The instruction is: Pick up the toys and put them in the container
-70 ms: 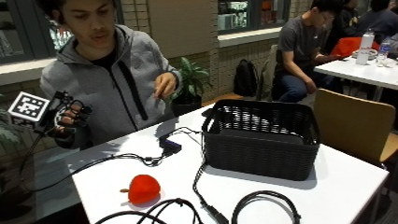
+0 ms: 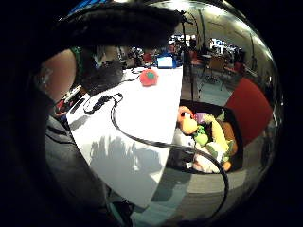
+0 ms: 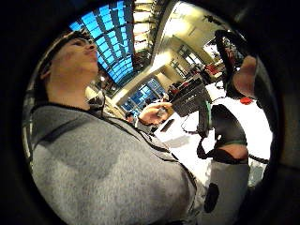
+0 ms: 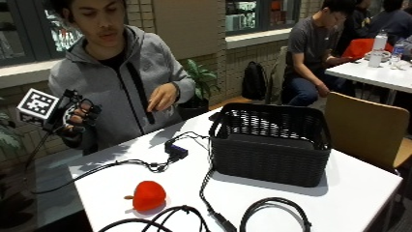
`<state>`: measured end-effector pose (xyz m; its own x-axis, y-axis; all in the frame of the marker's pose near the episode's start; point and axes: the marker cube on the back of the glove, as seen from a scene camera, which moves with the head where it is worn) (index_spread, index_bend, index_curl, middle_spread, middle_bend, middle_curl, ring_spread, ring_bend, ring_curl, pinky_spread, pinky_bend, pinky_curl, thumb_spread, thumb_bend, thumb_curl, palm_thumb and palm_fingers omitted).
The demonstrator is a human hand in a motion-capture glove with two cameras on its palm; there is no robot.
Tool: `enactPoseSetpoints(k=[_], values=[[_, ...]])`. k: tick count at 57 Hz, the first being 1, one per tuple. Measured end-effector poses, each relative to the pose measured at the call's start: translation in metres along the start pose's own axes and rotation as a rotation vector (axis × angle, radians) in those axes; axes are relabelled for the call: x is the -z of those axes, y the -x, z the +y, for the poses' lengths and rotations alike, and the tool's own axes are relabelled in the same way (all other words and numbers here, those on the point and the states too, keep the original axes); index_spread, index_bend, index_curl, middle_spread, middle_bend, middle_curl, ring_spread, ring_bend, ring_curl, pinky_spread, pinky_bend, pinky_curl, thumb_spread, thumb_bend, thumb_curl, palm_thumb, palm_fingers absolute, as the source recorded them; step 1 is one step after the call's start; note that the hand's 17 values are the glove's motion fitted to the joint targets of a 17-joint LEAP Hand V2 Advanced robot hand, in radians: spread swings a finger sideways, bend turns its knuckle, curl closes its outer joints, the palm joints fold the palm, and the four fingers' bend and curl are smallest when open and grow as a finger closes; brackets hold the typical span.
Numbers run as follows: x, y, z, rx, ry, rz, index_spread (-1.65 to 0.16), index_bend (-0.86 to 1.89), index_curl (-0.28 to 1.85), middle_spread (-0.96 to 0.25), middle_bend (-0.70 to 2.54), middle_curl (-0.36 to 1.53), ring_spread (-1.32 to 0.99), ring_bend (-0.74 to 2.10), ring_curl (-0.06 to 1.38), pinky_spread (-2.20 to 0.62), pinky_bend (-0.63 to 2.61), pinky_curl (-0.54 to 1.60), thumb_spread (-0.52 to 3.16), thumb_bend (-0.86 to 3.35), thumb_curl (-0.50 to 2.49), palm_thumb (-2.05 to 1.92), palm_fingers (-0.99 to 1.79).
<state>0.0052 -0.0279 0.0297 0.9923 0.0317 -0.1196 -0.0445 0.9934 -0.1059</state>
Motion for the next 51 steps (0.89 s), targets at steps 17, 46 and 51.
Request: enactPoseSetpoints(k=[17,46,51], values=[[-0.003,0.090,0.020,-0.038,0.071,0.047,-0.16,0.33,0.21,-0.06,0.46,0.17,-0.24,0.73,0.22,-0.06,0.22,0.17,1.39,0.45,0.19,0.35,0.94],[-0.071,0.060,-0.082,-0.146,0.394,0.358,-0.19,0.32,0.32,-0.07,0.56,0.28,-0.27,0.77,0.25,-0.07,0.30,0.25,1.58,0.46,0.28,0.25,0.79],[-0.077,0.039,-0.098,-0.176,0.410,0.373,-0.21,0.27,0.33,-0.07,0.59,0.30,-0.28,0.76,0.26,-0.07,0.33,0.27,1.56,0.44,0.28,0.22,0.72]])
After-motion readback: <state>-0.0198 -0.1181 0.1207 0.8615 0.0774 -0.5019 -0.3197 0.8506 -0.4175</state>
